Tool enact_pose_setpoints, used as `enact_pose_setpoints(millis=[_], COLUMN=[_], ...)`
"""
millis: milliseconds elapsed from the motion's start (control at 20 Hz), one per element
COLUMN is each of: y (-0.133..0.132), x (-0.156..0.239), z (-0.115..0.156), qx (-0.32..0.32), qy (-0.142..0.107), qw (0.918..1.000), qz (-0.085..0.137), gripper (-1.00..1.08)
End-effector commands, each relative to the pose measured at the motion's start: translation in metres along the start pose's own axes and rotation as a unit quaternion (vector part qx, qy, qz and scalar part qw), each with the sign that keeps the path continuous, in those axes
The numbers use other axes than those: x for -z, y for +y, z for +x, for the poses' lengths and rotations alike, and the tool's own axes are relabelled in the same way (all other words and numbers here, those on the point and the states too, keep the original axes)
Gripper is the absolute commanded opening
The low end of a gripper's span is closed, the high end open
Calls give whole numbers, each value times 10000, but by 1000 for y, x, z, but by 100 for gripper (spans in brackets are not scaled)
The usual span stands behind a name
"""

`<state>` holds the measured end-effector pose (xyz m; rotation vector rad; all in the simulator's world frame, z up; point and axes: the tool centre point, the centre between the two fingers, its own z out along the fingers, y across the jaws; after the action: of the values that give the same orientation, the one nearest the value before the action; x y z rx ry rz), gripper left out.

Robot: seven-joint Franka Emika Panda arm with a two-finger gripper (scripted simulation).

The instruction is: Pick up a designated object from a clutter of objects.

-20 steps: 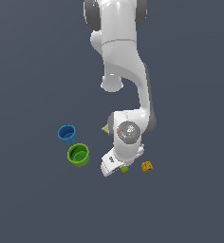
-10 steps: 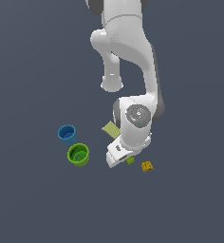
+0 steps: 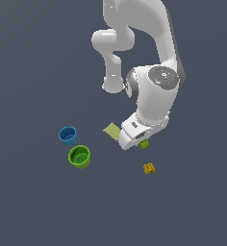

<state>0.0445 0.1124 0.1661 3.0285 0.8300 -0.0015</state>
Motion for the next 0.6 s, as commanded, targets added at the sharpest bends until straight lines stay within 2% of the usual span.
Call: enact_pose_setpoints(millis=[0,550], y=[-15,-83], x=[27,147], z=[-3,-15], qx=[1,1], qy=[0,0], qw=[10000,10000], qz=[-6,-6], gripper=[-100,-100])
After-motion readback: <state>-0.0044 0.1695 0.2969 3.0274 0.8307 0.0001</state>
